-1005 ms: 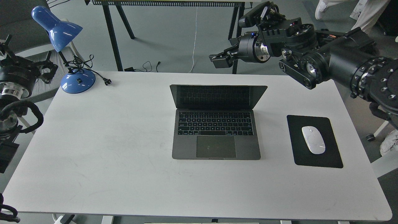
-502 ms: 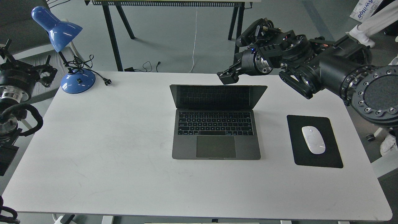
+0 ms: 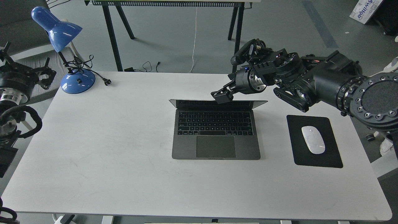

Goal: Close notebook with right arm
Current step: 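Push the laptop screen's top edge down toward the keyboard with the right gripper, then press the lid flat onto the base with the right gripper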

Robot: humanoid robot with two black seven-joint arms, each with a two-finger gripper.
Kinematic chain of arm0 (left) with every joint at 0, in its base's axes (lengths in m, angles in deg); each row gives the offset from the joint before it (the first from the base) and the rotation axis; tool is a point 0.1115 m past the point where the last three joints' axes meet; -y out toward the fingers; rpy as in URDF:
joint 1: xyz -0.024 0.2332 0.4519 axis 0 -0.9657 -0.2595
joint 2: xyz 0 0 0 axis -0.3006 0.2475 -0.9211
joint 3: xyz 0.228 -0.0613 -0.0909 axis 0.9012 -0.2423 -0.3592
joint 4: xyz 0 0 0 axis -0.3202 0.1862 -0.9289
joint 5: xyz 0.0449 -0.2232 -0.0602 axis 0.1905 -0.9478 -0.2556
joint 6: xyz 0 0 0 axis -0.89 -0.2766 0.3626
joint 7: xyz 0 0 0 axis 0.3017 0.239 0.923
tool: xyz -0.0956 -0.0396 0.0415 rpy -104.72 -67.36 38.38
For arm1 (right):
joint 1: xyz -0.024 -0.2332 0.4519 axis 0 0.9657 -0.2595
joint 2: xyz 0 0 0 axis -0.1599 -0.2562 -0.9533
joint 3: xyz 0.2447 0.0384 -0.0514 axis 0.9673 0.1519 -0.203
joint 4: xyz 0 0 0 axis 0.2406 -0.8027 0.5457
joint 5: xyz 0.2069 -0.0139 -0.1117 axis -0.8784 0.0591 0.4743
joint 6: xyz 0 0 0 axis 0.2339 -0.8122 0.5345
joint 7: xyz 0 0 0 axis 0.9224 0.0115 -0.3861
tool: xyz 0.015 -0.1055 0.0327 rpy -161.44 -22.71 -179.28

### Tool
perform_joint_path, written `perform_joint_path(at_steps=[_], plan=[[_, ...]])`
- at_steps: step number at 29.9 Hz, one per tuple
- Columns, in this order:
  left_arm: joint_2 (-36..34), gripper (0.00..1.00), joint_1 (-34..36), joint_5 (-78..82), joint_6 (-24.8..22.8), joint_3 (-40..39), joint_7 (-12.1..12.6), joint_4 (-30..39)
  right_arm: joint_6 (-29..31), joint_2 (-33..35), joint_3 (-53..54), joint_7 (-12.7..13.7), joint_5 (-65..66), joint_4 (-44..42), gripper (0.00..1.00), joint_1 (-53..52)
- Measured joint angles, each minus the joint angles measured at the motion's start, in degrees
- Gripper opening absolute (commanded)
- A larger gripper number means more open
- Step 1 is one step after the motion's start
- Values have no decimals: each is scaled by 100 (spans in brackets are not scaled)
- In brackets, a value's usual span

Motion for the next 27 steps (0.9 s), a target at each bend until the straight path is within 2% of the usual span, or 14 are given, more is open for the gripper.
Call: perform_joint_path(at_steps=[11,27], plan=[[-5,100,-34,0,0,-1,0,-6,0,110,139,-7,-2,993,100,9],[-11,100,-45,0,0,-2,0,-14,0,336,499,-5,-45,1092,100,867]])
